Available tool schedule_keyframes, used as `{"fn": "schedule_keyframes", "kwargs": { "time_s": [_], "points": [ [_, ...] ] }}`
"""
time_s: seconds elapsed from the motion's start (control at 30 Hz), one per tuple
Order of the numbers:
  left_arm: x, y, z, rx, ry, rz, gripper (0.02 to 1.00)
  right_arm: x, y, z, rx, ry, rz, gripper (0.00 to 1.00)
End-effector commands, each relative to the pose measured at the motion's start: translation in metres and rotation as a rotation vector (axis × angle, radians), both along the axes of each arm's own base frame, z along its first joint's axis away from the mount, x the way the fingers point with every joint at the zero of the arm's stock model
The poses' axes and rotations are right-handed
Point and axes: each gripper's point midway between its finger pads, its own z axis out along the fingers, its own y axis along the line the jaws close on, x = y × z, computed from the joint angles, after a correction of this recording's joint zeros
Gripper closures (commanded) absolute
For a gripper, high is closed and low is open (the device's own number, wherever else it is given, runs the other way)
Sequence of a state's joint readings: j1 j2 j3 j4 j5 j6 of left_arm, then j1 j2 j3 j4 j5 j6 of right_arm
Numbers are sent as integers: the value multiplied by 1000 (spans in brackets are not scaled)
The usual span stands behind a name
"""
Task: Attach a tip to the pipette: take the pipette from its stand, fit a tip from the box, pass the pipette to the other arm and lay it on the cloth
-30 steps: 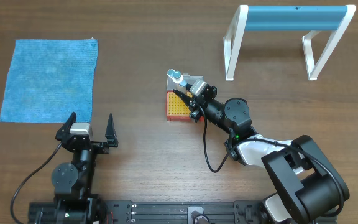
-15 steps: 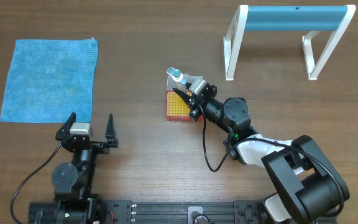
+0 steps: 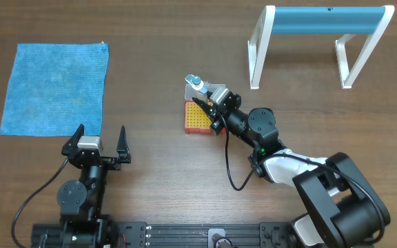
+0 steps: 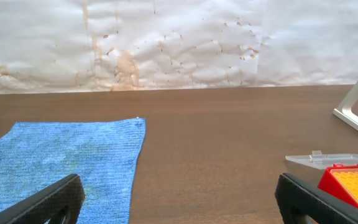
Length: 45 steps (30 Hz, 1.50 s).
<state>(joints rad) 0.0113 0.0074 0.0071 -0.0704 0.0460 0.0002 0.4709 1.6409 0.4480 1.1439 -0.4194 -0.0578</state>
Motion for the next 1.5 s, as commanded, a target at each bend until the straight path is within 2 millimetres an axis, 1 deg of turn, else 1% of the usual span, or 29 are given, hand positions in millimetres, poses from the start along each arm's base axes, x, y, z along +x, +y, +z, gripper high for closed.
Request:
{"fn": "schedule_keyframes", "kwargs": {
  "time_s": [0.03, 0.23, 0.4, 0.67, 0.9, 1.23, 1.3, 1.5],
  "points": [
    [0, -4, -2, 11, 7, -21, 20, 2, -5, -18, -32, 89, -33, 925],
    [0, -4, -2, 11, 7, -21, 20, 8, -2, -5, -17, 67, -33, 925],
    [0, -4, -2, 11, 7, -21, 20, 10, 0, -3, -24, 81, -33, 925],
    [0, -4, -2, 11, 7, -21, 20, 8, -2, 19, 2, 31, -33, 923],
    [0, -4, -2, 11, 7, -21, 20, 8, -2, 30, 14, 8, -32, 925],
    [0, -4, -2, 11, 7, -21, 20, 11, 0, 52, 30, -21, -32, 925],
    [0, -4, -2, 11, 7, -21, 20, 12, 1, 58, 24, -11, -32, 925],
    [0, -4, -2, 11, 7, -21, 20, 13, 1, 89, 34, -30, -32, 925]
  ]
}}
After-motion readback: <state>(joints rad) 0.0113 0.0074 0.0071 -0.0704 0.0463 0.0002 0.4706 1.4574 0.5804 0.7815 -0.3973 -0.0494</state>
